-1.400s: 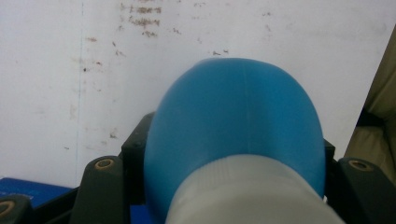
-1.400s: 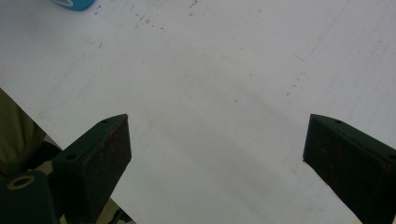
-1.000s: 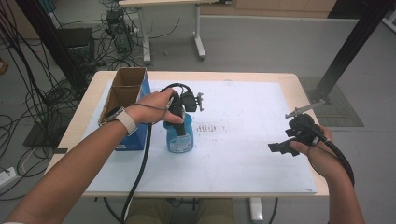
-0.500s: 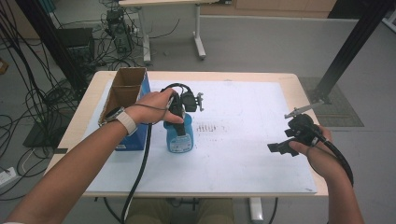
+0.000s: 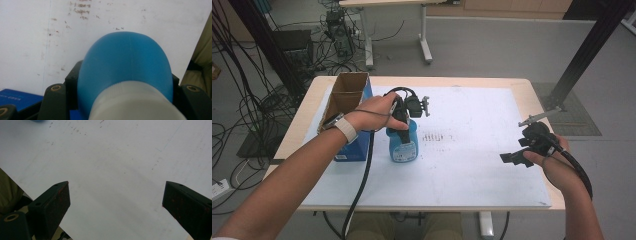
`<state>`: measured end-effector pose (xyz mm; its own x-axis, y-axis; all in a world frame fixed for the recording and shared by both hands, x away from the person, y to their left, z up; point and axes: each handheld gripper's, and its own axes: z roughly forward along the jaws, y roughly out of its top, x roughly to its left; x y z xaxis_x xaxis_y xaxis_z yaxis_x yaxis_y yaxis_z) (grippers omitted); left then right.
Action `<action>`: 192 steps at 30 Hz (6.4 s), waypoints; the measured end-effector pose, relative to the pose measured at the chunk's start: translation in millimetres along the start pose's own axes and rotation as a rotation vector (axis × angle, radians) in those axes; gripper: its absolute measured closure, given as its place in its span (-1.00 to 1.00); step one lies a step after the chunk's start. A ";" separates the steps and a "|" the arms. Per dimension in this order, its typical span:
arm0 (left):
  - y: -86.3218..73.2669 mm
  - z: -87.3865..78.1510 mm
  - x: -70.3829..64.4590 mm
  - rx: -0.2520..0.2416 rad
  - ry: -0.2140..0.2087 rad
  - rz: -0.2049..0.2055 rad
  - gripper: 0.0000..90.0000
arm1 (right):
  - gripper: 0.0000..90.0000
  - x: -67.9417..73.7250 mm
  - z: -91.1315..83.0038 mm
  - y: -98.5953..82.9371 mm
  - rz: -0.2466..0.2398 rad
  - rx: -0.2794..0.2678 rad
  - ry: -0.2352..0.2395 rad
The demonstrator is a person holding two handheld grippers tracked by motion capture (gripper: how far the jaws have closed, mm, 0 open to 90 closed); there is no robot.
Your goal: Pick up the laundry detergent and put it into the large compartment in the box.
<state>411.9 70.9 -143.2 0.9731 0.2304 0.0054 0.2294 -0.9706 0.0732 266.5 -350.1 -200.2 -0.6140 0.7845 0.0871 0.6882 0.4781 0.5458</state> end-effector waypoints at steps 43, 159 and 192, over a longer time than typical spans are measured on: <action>-6.4 -125.0 -15.2 -0.034 0.079 -0.278 -0.13 | -0.83 5.1 -10.8 1.7 -0.016 -0.015 -0.007; -145.9 -140.3 80.0 -0.025 0.092 -1.285 -0.14 | -0.83 -3.3 9.6 2.5 -0.018 -0.023 0.020; -146.2 -55.8 77.6 -0.025 0.106 -1.272 -0.14 | -0.83 -5.3 15.5 -3.1 -0.004 -0.018 0.025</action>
<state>452.6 234.6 -97.8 0.0623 0.9981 -0.0024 0.9927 -0.0618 0.1040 273.6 -349.6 -215.3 -0.6267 0.7720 0.1057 0.6784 0.4738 0.5615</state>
